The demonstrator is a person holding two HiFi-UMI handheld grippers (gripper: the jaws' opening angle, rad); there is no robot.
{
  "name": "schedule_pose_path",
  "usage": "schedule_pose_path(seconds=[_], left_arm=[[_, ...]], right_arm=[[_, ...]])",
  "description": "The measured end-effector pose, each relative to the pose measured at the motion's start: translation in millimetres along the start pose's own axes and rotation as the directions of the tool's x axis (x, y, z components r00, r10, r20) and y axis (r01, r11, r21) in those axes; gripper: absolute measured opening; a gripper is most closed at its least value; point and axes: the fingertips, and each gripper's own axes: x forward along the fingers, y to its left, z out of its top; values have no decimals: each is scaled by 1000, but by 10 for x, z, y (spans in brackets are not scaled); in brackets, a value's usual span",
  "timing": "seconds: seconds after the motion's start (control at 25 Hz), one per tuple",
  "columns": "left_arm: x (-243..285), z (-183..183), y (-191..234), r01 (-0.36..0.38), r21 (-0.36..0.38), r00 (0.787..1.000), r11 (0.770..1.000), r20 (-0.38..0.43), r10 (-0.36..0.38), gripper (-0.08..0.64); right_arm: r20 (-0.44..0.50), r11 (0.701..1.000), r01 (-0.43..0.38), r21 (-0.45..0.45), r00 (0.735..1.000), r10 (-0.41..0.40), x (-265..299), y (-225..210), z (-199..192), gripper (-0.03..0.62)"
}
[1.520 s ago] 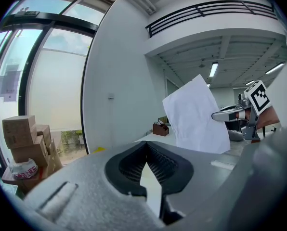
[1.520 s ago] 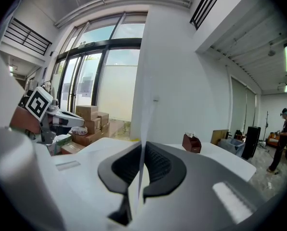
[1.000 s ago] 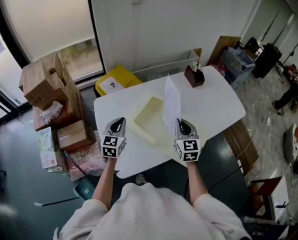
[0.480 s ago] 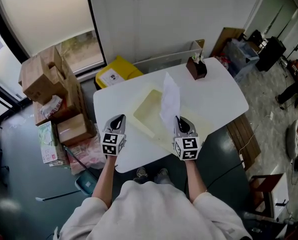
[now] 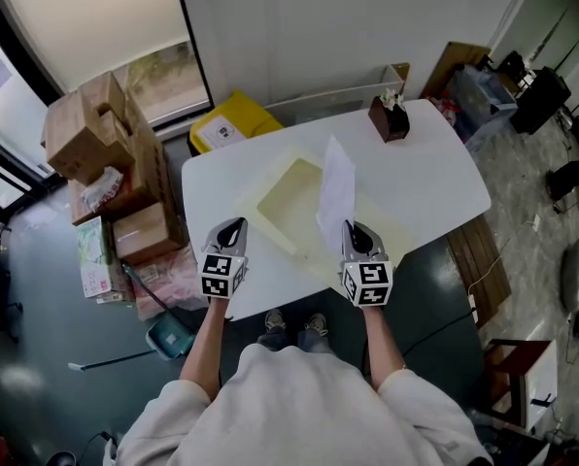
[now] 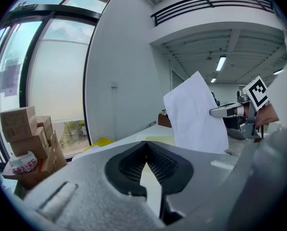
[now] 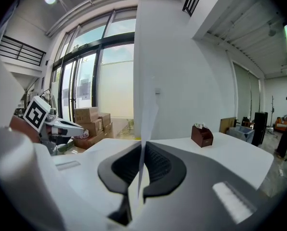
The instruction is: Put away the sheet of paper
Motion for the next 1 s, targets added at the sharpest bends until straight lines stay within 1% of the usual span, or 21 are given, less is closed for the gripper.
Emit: schedule_pose_path(seconds=[0.2,0.36,0.48,0.56,0.68,0.8,0.84,0.92,1.0], left_arm=[[54,-69,-80,13,-2,1000,1000,-12,-13,6],[138,-122,-165,32,-5,999,999,-27,-32,5],[204,-171,-226,48,-4,998,999,-37,-48,6],[238,-191,-261,57,-5,997,998,-42,-57,6],[283,-198,-295,66,-9,997,998,-46,-67,6],[327,-210,-312,75,-9,996,997,-48,-75,6],[338,-216,-316,78,-8,996,997,-50,-78,6],[356,-224,-326,84,-7,995,996,-55,-84,6],[372,-233,-339,89,-6,994,996,-59,-89,6]], right_arm=[[-15,998,21,62,1000,-20,-39,-121,-142,2],[-39,988,58,140,998,-53,-105,-290,-315,2],[-60,973,93,213,995,-82,-158,-427,-473,2],[-72,950,125,285,991,-108,-208,-541,-587,2],[-90,892,180,414,984,-157,-307,-756,-763,2],[-123,832,226,506,974,-190,-392,-934,-989,2],[-134,808,238,539,971,-196,-416,-981,-1074,2],[-156,744,261,615,965,-209,-470,-1075,-1250,2],[-184,671,276,689,961,-207,-519,-1142,-1456,2]])
